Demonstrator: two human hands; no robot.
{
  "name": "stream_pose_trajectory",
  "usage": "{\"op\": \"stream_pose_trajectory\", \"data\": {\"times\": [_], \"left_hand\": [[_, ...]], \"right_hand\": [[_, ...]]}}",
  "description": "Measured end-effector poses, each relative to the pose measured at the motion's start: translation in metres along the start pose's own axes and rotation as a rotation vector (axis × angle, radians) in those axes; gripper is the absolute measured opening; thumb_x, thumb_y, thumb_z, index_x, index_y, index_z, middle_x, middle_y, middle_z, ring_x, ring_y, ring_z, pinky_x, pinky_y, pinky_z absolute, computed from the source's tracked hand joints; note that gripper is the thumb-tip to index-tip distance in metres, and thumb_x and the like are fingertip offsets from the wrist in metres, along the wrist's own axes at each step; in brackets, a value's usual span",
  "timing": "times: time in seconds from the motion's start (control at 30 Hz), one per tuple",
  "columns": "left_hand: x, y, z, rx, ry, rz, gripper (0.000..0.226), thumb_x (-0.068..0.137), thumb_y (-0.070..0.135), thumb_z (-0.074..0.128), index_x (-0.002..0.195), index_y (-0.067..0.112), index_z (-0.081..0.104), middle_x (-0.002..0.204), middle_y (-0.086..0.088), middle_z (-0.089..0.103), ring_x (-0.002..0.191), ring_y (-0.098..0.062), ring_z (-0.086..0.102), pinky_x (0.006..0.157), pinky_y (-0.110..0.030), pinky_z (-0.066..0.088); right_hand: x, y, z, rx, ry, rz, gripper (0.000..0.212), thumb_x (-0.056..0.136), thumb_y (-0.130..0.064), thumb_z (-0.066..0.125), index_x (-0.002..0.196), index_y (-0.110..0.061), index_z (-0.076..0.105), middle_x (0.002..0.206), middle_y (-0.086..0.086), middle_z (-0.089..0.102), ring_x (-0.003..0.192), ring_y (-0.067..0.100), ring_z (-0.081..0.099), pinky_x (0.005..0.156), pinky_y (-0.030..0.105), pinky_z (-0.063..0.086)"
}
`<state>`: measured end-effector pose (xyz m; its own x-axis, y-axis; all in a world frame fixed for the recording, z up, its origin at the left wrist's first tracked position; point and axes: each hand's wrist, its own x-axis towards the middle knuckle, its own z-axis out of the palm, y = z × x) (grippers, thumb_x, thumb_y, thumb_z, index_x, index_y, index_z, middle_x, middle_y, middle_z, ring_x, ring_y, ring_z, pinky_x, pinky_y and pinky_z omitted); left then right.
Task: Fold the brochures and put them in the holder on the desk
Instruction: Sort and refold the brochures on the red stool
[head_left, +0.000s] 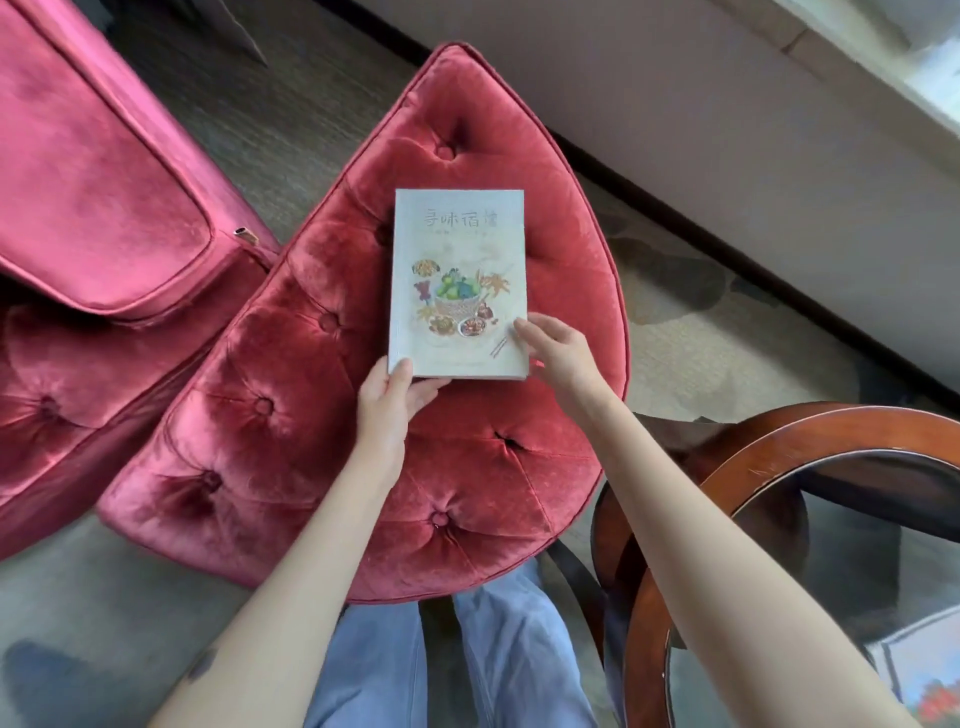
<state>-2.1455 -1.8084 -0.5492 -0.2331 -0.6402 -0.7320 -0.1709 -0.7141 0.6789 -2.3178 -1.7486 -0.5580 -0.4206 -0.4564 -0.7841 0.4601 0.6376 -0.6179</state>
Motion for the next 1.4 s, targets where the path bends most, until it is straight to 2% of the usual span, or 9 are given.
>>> {"op": "stream_pose_trajectory", "data": {"times": [0.2, 0.37, 0.47, 0.53, 0.67, 0.8, 0.93, 1.1, 1.4], "left_hand": [[-0.01, -0.036, -0.012, 0.177, 0.154, -0.036, 0.018, 0.096, 0.009, 0.042, 0.101, 0.004, 0.058, 0.091, -0.009, 0.065, 0.063, -0.003, 0.068, 0.072, -0.024, 0.056], [-0.017, -0.045, -0.016, 0.392, 0.256, -0.066, 0.017, 0.09, 0.015, 0.052, 0.075, 0.015, 0.06, 0.074, -0.008, 0.065, 0.08, -0.032, 0.066, 0.08, -0.043, 0.053], [-0.027, -0.048, -0.018, 0.64, 0.382, -0.025, 0.016, 0.086, 0.017, 0.056, 0.099, 0.011, 0.063, 0.098, -0.012, 0.066, 0.096, -0.033, 0.062, 0.073, -0.03, 0.043], [-0.03, -0.042, -0.016, 0.646, 0.473, 0.108, 0.039, 0.086, 0.013, 0.057, 0.125, 0.014, 0.052, 0.121, -0.011, 0.054, 0.113, -0.027, 0.052, 0.087, -0.028, 0.038], [-0.014, -0.025, -0.004, 0.853, 0.292, 0.453, 0.058, 0.09, 0.004, 0.048, 0.144, 0.005, 0.027, 0.15, -0.017, 0.03, 0.14, -0.028, 0.027, 0.115, -0.032, 0.019], [0.003, -0.026, 0.02, 1.299, 0.03, 0.65, 0.057, 0.094, 0.018, 0.043, 0.146, 0.007, 0.021, 0.155, -0.019, 0.018, 0.144, -0.032, 0.018, 0.118, -0.042, 0.017], [0.024, -0.039, 0.026, 1.604, -0.119, 0.562, 0.054, 0.1, 0.029, 0.023, 0.149, 0.018, 0.003, 0.158, -0.011, -0.003, 0.147, -0.025, -0.004, 0.12, -0.039, 0.002], [0.03, -0.052, 0.018, 1.757, -0.084, 0.6, 0.058, 0.1, 0.037, 0.014, 0.145, 0.016, -0.014, 0.158, -0.012, -0.009, 0.146, -0.026, -0.008, 0.119, -0.039, -0.003], [0.024, -0.06, 0.019, 1.713, 0.058, 0.416, 0.069, 0.097, 0.05, 0.02, 0.145, 0.015, -0.017, 0.158, -0.01, -0.011, 0.147, -0.024, -0.007, 0.118, -0.042, -0.002]], "right_hand": [[-0.004, 0.042, 0.01, -0.227, 0.087, 0.028, 0.009, 0.086, -0.006, 0.06, 0.095, -0.005, 0.062, 0.089, 0.013, 0.061, 0.084, 0.024, 0.058, 0.084, 0.049, 0.051], [-0.016, 0.047, 0.011, -0.45, 0.148, -0.023, 0.011, 0.084, -0.014, 0.06, 0.094, -0.009, 0.061, 0.085, 0.009, 0.063, 0.08, 0.017, 0.055, 0.071, 0.03, 0.042], [-0.022, 0.05, 0.011, -0.589, 0.139, 0.024, 0.02, 0.086, -0.017, 0.056, 0.103, -0.007, 0.059, 0.094, 0.005, 0.057, 0.09, 0.021, 0.052, 0.078, 0.033, 0.041], [-0.026, 0.051, 0.015, -0.785, 0.271, -0.064, 0.031, 0.088, -0.02, 0.052, 0.116, -0.006, 0.055, 0.112, 0.013, 0.053, 0.105, 0.029, 0.049, 0.087, 0.038, 0.04], [-0.028, 0.044, 0.029, -1.046, 0.437, -0.501, 0.055, 0.088, -0.017, 0.048, 0.139, -0.002, 0.035, 0.144, 0.02, 0.037, 0.134, 0.032, 0.036, 0.107, 0.043, 0.031], [-0.019, 0.041, 0.042, -1.233, 0.353, -0.587, 0.058, 0.09, -0.014, 0.038, 0.145, -0.002, 0.022, 0.153, 0.02, 0.023, 0.143, 0.031, 0.022, 0.115, 0.048, 0.02], [-0.009, 0.057, 0.041, -1.381, 0.174, -0.517, 0.055, 0.098, -0.022, 0.026, 0.148, -0.006, 0.009, 0.158, 0.013, 0.005, 0.147, 0.026, 0.002, 0.118, 0.047, 0.003], [0.003, 0.071, 0.026, -1.446, 0.089, -0.507, 0.059, 0.101, -0.035, 0.022, 0.149, -0.012, -0.002, 0.159, 0.005, -0.003, 0.147, 0.021, -0.004, 0.119, 0.048, 0.001], [0.0, 0.078, 0.03, -1.376, 0.221, -0.384, 0.073, 0.096, -0.051, 0.02, 0.148, -0.008, -0.007, 0.159, 0.008, -0.005, 0.147, 0.02, -0.004, 0.119, 0.046, 0.002]]}}
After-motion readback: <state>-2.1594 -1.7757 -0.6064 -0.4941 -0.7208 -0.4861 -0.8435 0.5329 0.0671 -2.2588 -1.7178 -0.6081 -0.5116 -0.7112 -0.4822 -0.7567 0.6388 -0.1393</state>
